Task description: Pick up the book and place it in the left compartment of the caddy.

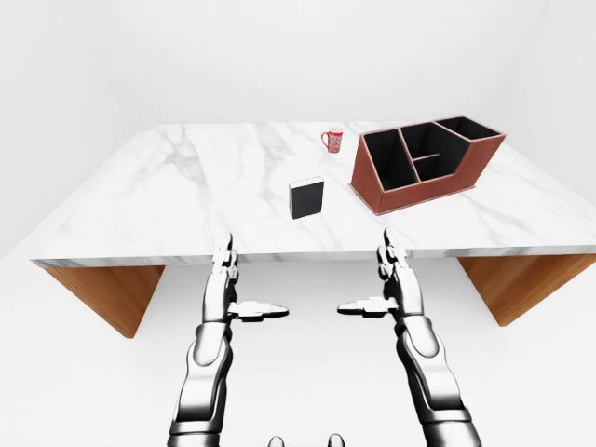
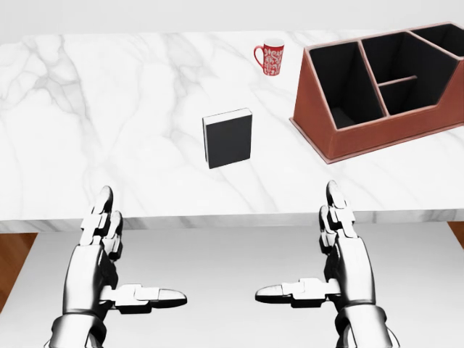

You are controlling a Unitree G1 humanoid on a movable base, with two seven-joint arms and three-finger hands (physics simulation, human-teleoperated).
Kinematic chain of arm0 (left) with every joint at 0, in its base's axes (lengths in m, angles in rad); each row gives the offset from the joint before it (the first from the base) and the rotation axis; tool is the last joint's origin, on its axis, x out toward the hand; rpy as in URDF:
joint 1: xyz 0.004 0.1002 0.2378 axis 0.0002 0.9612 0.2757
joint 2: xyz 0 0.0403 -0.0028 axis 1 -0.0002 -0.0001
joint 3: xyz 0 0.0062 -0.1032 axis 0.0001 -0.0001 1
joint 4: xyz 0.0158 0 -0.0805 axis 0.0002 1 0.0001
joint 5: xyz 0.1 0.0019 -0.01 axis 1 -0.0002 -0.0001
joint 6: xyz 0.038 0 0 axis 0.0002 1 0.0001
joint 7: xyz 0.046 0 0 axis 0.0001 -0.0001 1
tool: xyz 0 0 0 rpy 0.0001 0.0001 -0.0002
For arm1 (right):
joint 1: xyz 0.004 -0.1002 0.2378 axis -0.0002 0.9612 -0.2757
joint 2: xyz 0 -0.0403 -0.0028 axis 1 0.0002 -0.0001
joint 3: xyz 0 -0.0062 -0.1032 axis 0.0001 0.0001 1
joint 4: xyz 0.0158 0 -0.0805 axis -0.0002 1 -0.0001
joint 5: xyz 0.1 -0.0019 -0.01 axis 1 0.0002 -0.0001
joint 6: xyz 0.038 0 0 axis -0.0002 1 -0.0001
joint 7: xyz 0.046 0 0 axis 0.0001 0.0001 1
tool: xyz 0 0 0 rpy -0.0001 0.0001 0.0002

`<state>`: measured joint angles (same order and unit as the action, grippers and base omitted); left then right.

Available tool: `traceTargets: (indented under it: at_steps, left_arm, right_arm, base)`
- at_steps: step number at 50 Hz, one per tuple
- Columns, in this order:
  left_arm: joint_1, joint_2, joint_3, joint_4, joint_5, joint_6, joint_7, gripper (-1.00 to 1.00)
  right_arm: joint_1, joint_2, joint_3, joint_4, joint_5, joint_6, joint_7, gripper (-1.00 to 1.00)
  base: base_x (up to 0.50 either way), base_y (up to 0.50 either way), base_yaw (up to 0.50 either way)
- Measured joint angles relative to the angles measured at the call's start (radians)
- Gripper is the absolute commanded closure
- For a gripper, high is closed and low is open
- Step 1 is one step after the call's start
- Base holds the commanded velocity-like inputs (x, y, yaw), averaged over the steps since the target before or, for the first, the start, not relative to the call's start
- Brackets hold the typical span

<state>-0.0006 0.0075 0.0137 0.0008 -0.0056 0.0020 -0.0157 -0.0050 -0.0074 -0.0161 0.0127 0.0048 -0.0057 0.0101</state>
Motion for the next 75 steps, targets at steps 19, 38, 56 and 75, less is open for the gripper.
traceTargets:
  at_steps: [19,38,56,75]
  left_arm:
    - [-0.009,0.011,0.016,0.020,0.005,-0.001,-0.024,-1.00]
    - [-0.021,0.015,0.019,0.055,0.017,-0.017,-0.024,-1.00]
    - [-0.027,0.016,0.020,0.071,0.023,-0.025,-0.024,-1.00]
    - [-0.028,0.015,0.018,0.073,0.032,-0.025,-0.017,-1.00]
  right_arm:
    - [-0.005,-0.010,-0.015,0.019,-0.004,-0.016,0.011,-1.00]
    - [-0.002,-0.010,-0.015,0.024,-0.001,-0.019,0.023,-1.00]
    - [-0.002,-0.012,-0.020,0.021,0.018,-0.010,0.038,-1.00]
    - [0.000,-0.013,-0.017,0.028,0.010,-0.015,0.045,-1.00]
  base:
    - [0.00,0.00,0.00]
    - [0.00,0.00,0.00]
    - [0.00,0.00,0.00]
    - [0.00,0.00,0.00]
